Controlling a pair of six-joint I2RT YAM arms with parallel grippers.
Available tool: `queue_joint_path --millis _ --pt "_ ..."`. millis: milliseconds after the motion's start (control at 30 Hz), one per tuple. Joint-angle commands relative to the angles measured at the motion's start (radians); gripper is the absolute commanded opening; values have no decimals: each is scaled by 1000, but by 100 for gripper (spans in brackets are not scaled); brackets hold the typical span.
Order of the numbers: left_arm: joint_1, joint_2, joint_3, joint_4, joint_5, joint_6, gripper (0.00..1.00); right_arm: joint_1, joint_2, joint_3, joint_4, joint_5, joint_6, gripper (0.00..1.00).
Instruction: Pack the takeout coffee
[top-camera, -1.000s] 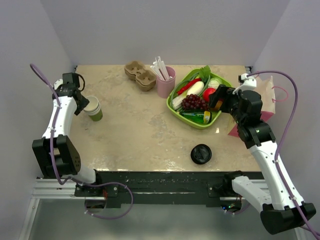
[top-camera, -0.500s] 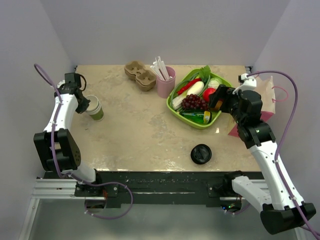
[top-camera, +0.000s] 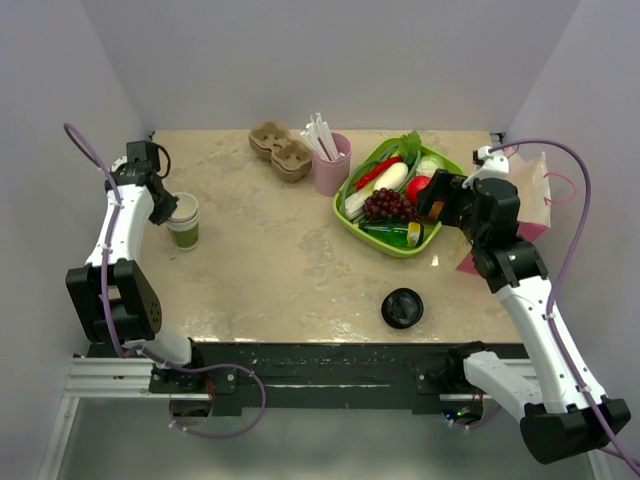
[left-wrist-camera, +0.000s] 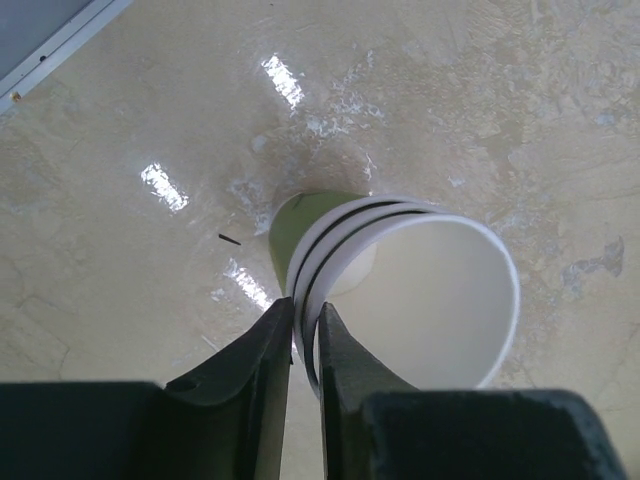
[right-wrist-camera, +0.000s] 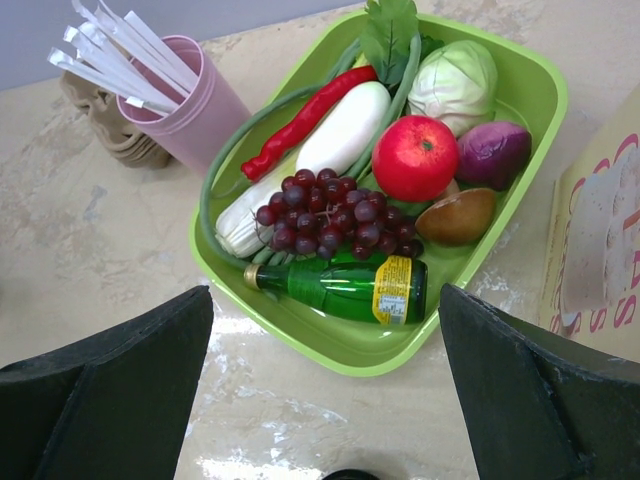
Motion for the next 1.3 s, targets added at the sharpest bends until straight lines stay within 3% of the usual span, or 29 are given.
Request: queue_joint_path --millis 0,267,467,767,867,900,1033,1267 --pt "9 -10 42 -9 -12 18 24 1 -3 45 -5 28 -13 98" --pt "8 -5 35 -22 -4 29 22 1 -3 45 -8 24 -11 98" --pt "8 -40 14 -15 -9 35 34 0 0 44 -7 28 -5 98" --pt "8 -62 -1 -38 -35 34 32 0 2 48 -14 24 -1 98" --pt "9 -72 -11 -34 -38 35 22 0 4 45 -13 21 -1 98" --pt "8 -74 -12 -37 -39 32 13 0 7 47 -13 18 -1 98" --pt "9 -76 -8 -42 -30 35 1 1 7 47 -14 13 -1 98" --pt "9 -177 -11 0 -9 46 0 0 -1 45 -10 -5 -5 98"
